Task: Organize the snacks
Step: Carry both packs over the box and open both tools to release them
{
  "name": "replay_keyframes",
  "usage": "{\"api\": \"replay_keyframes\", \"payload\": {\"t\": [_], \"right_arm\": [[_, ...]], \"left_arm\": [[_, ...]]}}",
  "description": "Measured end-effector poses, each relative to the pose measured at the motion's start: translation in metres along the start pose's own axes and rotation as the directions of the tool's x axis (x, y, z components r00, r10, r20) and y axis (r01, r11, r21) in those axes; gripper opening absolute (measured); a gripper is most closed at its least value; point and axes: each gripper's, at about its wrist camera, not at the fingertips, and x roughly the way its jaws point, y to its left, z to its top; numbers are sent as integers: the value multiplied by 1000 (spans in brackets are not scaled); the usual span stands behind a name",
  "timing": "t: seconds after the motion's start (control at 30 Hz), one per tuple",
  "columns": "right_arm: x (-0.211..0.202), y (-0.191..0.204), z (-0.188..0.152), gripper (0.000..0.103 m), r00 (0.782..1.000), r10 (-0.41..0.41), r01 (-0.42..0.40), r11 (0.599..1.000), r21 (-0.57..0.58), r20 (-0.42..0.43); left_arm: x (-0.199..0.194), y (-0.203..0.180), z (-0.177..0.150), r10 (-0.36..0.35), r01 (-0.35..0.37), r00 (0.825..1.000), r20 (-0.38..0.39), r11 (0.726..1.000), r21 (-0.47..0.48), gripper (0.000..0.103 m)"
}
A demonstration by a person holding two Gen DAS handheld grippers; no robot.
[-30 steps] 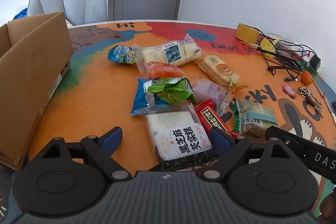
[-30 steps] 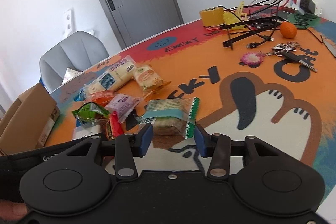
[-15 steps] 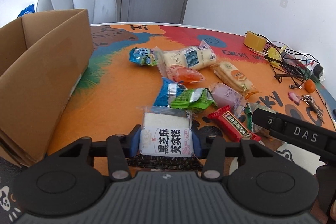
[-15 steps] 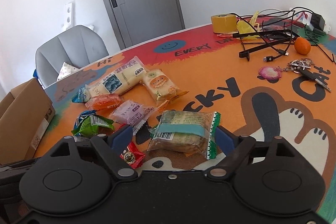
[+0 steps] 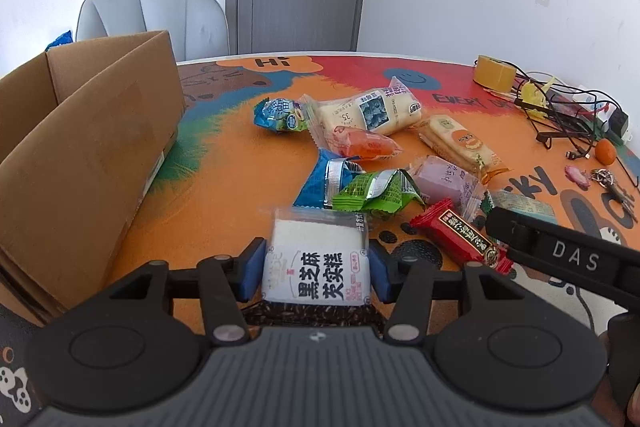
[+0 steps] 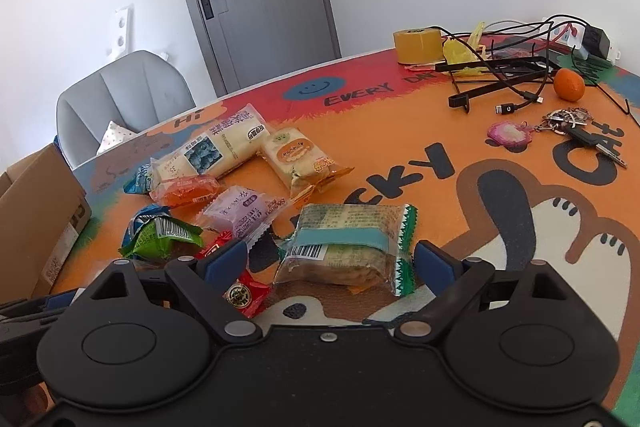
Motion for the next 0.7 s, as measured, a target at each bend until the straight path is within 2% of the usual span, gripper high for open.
{"api": "replay_keyframes", "payload": {"t": [0.17, 0.27, 0.33, 0.43, 0.7], "right_arm": [[8, 7, 2, 88, 999, -47, 46, 998, -34, -20], [10, 11, 2, 75, 996, -83, 82, 995, -62, -13], [8, 10, 1, 61, 996, -92, 91, 994, -67, -3], [1, 4, 0, 53, 998, -64, 65, 997, -37, 11], [-33, 9, 6, 51, 995, 12, -10, 1000, -21, 99]], "left_arm": [[0, 0, 0, 13, -13, 1000, -1, 1000, 6, 48], [-2, 5, 2, -4, 4, 1000, -12, 1000, -16, 47], [-4, 8, 3, -16, 15, 1000, -19, 999, -30, 46], [-11, 11, 3, -22, 22, 1000, -9, 999, -35, 46], [-36, 19, 7, -37, 39, 998, 42, 998, -55, 46]]}}
